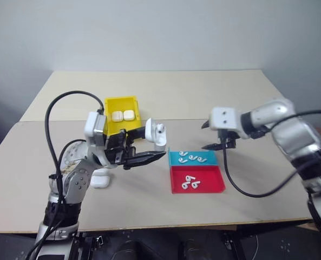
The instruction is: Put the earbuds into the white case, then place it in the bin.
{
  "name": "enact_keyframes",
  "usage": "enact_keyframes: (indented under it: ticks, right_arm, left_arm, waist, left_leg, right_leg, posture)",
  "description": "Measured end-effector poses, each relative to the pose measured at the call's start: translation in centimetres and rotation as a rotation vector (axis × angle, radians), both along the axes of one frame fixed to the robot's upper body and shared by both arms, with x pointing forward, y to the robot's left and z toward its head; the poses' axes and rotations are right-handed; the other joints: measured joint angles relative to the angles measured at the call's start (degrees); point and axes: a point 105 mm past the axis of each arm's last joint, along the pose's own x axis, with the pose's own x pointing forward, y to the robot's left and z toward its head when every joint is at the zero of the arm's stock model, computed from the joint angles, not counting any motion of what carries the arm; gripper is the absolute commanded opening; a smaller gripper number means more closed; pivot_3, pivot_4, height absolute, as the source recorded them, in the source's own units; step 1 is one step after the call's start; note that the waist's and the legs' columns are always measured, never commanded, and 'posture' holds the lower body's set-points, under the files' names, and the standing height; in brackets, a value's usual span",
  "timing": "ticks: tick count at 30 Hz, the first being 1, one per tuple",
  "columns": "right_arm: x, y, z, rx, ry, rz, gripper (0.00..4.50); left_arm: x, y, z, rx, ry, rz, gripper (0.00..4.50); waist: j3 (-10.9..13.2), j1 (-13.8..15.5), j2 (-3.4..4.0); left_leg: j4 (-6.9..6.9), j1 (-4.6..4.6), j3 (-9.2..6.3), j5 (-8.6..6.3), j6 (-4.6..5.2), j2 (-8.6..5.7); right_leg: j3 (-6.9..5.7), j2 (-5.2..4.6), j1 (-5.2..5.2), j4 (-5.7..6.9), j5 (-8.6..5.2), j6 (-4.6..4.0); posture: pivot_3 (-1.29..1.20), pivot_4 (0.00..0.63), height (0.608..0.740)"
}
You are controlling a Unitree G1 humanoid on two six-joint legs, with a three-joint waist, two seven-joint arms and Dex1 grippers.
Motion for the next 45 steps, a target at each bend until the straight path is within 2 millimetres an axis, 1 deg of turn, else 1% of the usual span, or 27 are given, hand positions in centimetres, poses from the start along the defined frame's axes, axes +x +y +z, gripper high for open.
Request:
enact_keyframes:
  ticks: [1, 4, 5, 7, 9, 13, 18, 23, 41, 43, 45]
  right_arm:
    - [0.3, 0.0, -0.5, -0.041, 0.019, 0.028, 3.99]
    - [1.0, 0.2, -1.7, -0.131, 0.072, 0.099, 3.44]
    - [1.1, 0.4, -2.2, -0.160, 0.094, 0.124, 3.07]
    - [1.2, 0.7, -2.9, -0.184, 0.123, 0.153, 2.48]
    - [1.3, 0.8, -3.5, -0.209, 0.143, 0.170, 2.48]
    - [1.7, 0.8, -4.2, -0.268, 0.155, 0.189, 2.48]
    - [1.7, 0.5, -5.0, -0.310, 0.187, 0.199, 2.48]
    - [1.6, 0.7, -5.7, -0.331, 0.204, 0.210, 2.48]
    - [1.8, 1.6, -5.7, -0.309, 0.192, 0.213, 2.48]
    - [1.8, 1.6, -5.8, -0.316, 0.194, 0.207, 2.09]
    - [1.9, 1.5, -5.8, -0.322, 0.189, 0.203, 1.59]
  left_arm:
    - [0.0, 0.1, 0.0, 0.000, -0.001, 0.007, 2.77]
    - [-0.2, 0.3, -0.1, -0.003, -0.001, 0.032, 2.77]
    - [-0.4, 0.3, -0.1, -0.004, -0.001, 0.039, 2.77]
    - [-0.5, 0.5, -0.2, -0.002, -0.002, 0.049, 2.77]
    - [-0.7, 0.6, -0.2, 0.002, -0.008, 0.057, 2.77]
    - [-0.7, 0.9, -0.1, 0.001, -0.014, 0.086, 2.77]
    - [-1.2, 0.9, 0.0, 0.000, -0.024, 0.103, 2.77]
    - [-1.3, 0.9, -0.1, -0.004, -0.019, 0.118, 2.77]
    - [-1.3, 1.0, 0.0, 0.000, -0.022, 0.130, 2.77]
    - [-1.3, 1.0, 0.0, 0.000, -0.022, 0.130, 2.77]
    - [-1.3, 1.0, 0.0, 0.000, -0.022, 0.131, 2.77]
  waist:
    - [0.0, 0.0, 0.00]
    - [0.0, 0.0, 0.01]
    - [0.0, 0.0, 0.01]
    - [0.0, 0.0, 0.01]
    - [0.0, 0.2, 0.03]
    - [0.0, 0.2, 0.04]
    - [0.0, 0.1, 0.05]
    - [0.0, 0.1, 0.05]
    - [0.0, 0.0, 0.07]
    - [0.0, 0.0, 0.07]
    - [0.0, 0.0, 0.07]
  left_leg:
    - [0.01, 0.00, 0.01, 0.08, -0.14, 0.00]
    - [0.02, 0.01, 0.05, 0.21, -0.35, 0.00]
    - [0.03, 0.01, 0.05, 0.21, -0.36, 0.01]
    - [0.04, 0.02, 0.04, 0.23, -0.40, 0.02]
    - [0.04, 0.02, 0.04, 0.25, -0.42, 0.02]
    - [0.03, 0.02, 0.04, 0.26, -0.43, 0.02]
    - [0.03, 0.02, 0.05, 0.26, -0.45, 0.02]
    - [0.03, 0.04, 0.04, 0.28, -0.47, 0.03]
    - [0.03, 0.09, 0.05, 0.28, -0.48, 0.06]
    - [0.03, 0.10, 0.05, 0.28, -0.48, 0.06]
    - [0.03, 0.10, 0.05, 0.28, -0.48, 0.06]
  right_leg:
    - [0.01, 0.00, 0.00, 0.00, 0.00, 0.00]
    - [0.01, -0.02, 0.02, 0.00, 0.00, 0.00]
    - [0.00, -0.02, 0.03, 0.01, 0.00, 0.00]
    - [-0.01, -0.02, 0.02, 0.05, 0.01, -0.01]
    - [-0.02, -0.02, 0.02, 0.08, 0.01, -0.01]
    - [-0.03, -0.02, 0.03, 0.08, 0.01, -0.01]
    - [-0.03, -0.02, 0.02, 0.09, 0.01, -0.01]
    - [-0.03, -0.01, 0.02, 0.14, 0.01, -0.02]
    - [-0.03, 0.02, 0.07, 0.15, 0.01, -0.02]
    - [-0.03, 0.02, 0.07, 0.15, 0.01, -0.02]
    - [-0.03, 0.02, 0.07, 0.15, 0.01, -0.02]
  posture:
    - [0.00, 0.150, 0.740]
    - [0.00, 0.150, 0.740]
    - [0.00, 0.150, 0.740]
    - [0.00, 0.150, 0.740]
    - [0.00, 0.150, 0.740]
    - [0.00, 0.150, 0.740]
    - [0.00, 0.150, 0.740]
    - [0.00, 0.150, 0.740]
    - [0.00, 0.150, 0.740]
    - [0.00, 0.150, 0.740]
    - [0.00, 0.150, 0.740]
